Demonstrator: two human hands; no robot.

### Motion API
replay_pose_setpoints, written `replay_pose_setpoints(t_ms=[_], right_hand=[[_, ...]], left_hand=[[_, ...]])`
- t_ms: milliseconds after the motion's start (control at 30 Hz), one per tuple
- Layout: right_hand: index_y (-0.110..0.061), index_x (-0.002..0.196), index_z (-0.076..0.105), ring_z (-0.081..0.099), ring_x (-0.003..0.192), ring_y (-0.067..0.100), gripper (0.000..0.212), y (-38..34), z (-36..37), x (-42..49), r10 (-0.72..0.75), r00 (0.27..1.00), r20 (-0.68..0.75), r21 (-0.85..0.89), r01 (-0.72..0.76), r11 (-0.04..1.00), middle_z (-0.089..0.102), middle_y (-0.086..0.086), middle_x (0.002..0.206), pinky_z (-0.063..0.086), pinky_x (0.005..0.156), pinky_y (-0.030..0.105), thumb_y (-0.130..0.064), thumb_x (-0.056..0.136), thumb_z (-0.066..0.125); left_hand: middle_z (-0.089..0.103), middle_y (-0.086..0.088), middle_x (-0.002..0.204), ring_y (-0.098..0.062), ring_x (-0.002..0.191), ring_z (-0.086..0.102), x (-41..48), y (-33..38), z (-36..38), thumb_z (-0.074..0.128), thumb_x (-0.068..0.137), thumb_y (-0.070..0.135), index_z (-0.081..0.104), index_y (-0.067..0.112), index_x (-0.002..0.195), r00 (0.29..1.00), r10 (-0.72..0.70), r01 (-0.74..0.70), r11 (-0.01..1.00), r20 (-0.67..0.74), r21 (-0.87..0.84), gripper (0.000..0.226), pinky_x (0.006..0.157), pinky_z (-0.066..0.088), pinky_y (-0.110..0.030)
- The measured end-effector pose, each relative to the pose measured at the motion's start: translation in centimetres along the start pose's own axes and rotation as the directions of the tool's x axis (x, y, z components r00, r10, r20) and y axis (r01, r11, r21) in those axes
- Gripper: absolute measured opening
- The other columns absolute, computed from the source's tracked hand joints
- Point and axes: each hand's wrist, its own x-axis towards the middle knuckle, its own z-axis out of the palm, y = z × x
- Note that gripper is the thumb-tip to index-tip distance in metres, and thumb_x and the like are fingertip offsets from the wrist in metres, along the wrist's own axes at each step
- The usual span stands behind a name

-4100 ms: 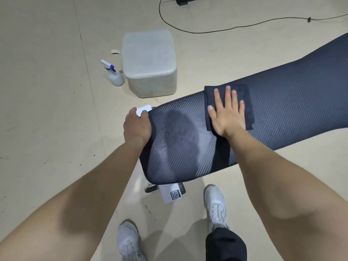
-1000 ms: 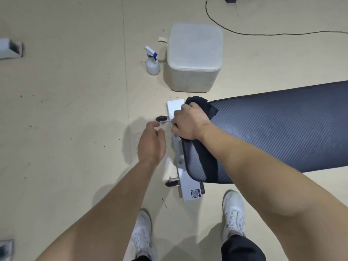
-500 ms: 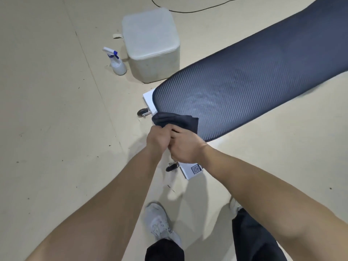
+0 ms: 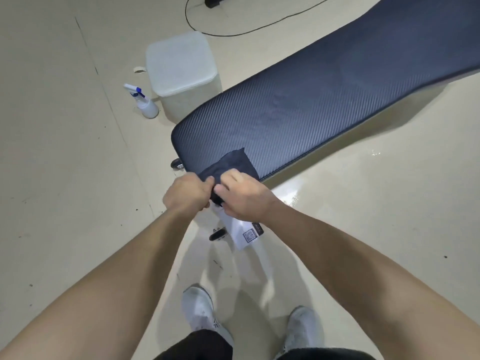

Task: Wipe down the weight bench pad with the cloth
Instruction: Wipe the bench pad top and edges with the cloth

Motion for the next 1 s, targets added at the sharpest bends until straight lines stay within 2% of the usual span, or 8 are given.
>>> replay_pose_setpoints(t_ms=[133, 267, 367, 433, 567, 767, 867, 1000], right_hand=[[-0.004, 0.112, 0.056, 0.049, 0.083, 0.034, 0.047, -0.5, -0.3, 1.1, 0.284, 0.959, 0.003, -0.015, -0.284, 0.959, 0.053, 0.014, 0.100, 0.039, 0.063, 0.045, -0.030, 0.074, 0.060], [-0.011, 0.143, 0.044, 0.044, 0.091, 0.030, 0.070, -1.2, 1.0, -0.2, 0.318, 0.948, 0.019, -0.140, -0.313, 0.940, 0.049, 0.011, 0.109, 0.032, 0.070, 0.044, -0.058, 0.093, 0.039], [-0.021, 0.146, 0.044, 0.046, 0.113, 0.032, 0.059, 0.3, 2.2, -1.6, 0.323, 0.945, -0.047, -0.163, -0.326, 0.931, 0.051, 0.014, 0.130, 0.035, 0.086, 0.051, -0.057, 0.099, 0.038], [-0.024, 0.146, 0.044, 0.038, 0.136, 0.036, 0.055, 2.4, 2.6, -2.4, 0.301, 0.946, -0.121, -0.167, -0.318, 0.933, 0.043, 0.016, 0.149, 0.026, 0.107, 0.061, -0.054, 0.100, 0.037], [-0.018, 0.143, 0.051, 0.042, 0.138, 0.037, 0.055, 8.8, 3.9, -5.2, 0.155, 0.962, -0.223, -0.252, -0.211, 0.944, 0.046, 0.017, 0.150, 0.025, 0.114, 0.056, -0.049, 0.102, 0.032], [-0.008, 0.134, 0.056, 0.051, 0.126, 0.040, 0.061, 19.4, 1.8, -8.4, 0.237, 0.911, -0.337, -0.308, -0.345, 0.887, 0.054, 0.020, 0.138, 0.038, 0.103, 0.050, -0.045, 0.103, 0.018], [-0.004, 0.134, 0.052, 0.047, 0.126, 0.042, 0.059, 22.9, 1.5, -10.6, 0.380, 0.800, -0.465, -0.214, -0.518, 0.829, 0.051, 0.023, 0.138, 0.038, 0.098, 0.051, -0.040, 0.103, 0.019], [-0.005, 0.142, 0.048, 0.028, 0.143, 0.046, 0.056, 20.0, 3.7, -10.4, 0.629, 0.521, -0.577, 0.123, -0.705, 0.698, 0.036, 0.024, 0.153, 0.023, 0.117, 0.054, -0.036, 0.104, 0.020]], left_hand=[[0.070, -0.016, 0.091, -0.037, 0.089, 0.063, 1.9, 3.3, -1.7, 0.041, 0.092, 0.044, 0.068, 0.015, 0.078, 0.966, 0.196, -0.181, 0.978, -0.168, 0.098, 0.043, 0.073, 0.048, -0.036], [0.070, -0.008, 0.090, -0.033, 0.092, 0.062, 4.5, 5.8, -4.7, 0.049, 0.089, 0.048, 0.059, 0.023, 0.074, 0.931, 0.323, -0.294, 0.939, -0.171, 0.177, 0.031, 0.077, 0.050, -0.037], [0.066, -0.003, 0.109, -0.028, 0.103, 0.061, 5.7, 8.4, -4.8, 0.060, 0.086, 0.052, 0.060, 0.029, 0.097, 0.860, 0.499, -0.445, 0.835, -0.105, 0.322, 0.026, 0.084, 0.049, -0.039], [0.059, -0.005, 0.125, -0.028, 0.116, 0.055, 6.5, 10.3, -4.5, 0.063, 0.085, 0.056, 0.058, 0.026, 0.121, 0.818, 0.562, -0.498, 0.798, -0.122, 0.338, 0.047, 0.091, 0.046, -0.041], [0.052, -0.008, 0.136, -0.033, 0.126, 0.047, 9.1, 12.9, -2.5, 0.063, 0.083, 0.063, 0.053, 0.023, 0.134, 0.784, 0.571, -0.477, 0.806, -0.244, 0.352, 0.066, 0.100, 0.041, -0.045], [0.049, -0.014, 0.136, -0.037, 0.124, 0.049, 11.1, 13.1, -1.3, 0.062, 0.070, 0.080, 0.049, 0.014, 0.138, 0.843, 0.449, -0.360, 0.880, -0.296, 0.311, 0.096, 0.101, 0.043, -0.050], [0.056, -0.011, 0.130, -0.035, 0.119, 0.055, 11.3, 13.1, -1.8, 0.058, 0.068, 0.084, 0.058, 0.017, 0.131, 0.834, 0.459, -0.374, 0.878, -0.306, 0.297, 0.093, 0.098, 0.045, -0.046], [0.067, -0.007, 0.121, -0.031, 0.115, 0.058, 11.5, 13.0, -2.3, 0.047, 0.082, 0.075, 0.068, 0.022, 0.117, 0.830, 0.455, -0.398, 0.888, -0.322, 0.229, 0.068, 0.095, 0.046, -0.040]])
